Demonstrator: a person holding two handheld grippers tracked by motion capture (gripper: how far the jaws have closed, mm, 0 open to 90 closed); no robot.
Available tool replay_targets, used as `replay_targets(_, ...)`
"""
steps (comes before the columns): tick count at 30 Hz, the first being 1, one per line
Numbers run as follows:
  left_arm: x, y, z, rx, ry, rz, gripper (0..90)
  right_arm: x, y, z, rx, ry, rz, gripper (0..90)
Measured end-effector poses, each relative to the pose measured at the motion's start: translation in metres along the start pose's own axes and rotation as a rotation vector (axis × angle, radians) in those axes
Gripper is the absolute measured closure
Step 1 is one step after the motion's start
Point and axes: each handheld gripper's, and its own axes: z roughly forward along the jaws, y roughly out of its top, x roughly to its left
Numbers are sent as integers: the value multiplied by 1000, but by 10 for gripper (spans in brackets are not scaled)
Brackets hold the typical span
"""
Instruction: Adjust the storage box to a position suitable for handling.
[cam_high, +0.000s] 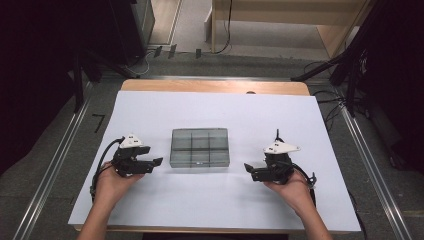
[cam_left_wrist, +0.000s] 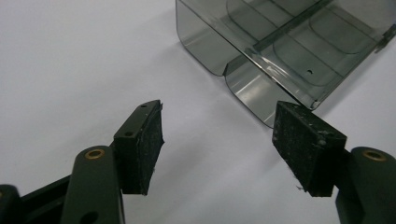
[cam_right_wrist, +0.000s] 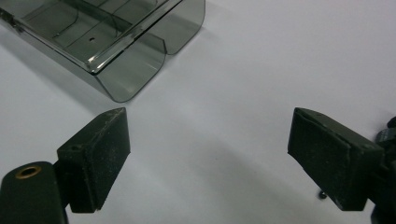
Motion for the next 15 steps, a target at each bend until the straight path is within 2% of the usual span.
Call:
replay_targets(1,0,0,0,-2,-13,4,346,0,0,0,0,0,0,133)
replay_targets(2,0,0,-2,-6,-26,10,387,0,0,-1,-5,23,-4,135)
replay_targets(8,-1,1,-4,-4,-36,-15,430,-1,1,-1,-18,61,7,169)
replay_targets(12,-1,2,-4,11,-36,-19,440,-1,1,0,-20,58,6,228)
replay_targets(15,-2,4,-4,20,-33,-45,440,-1,1,-1,-23,48,2,270)
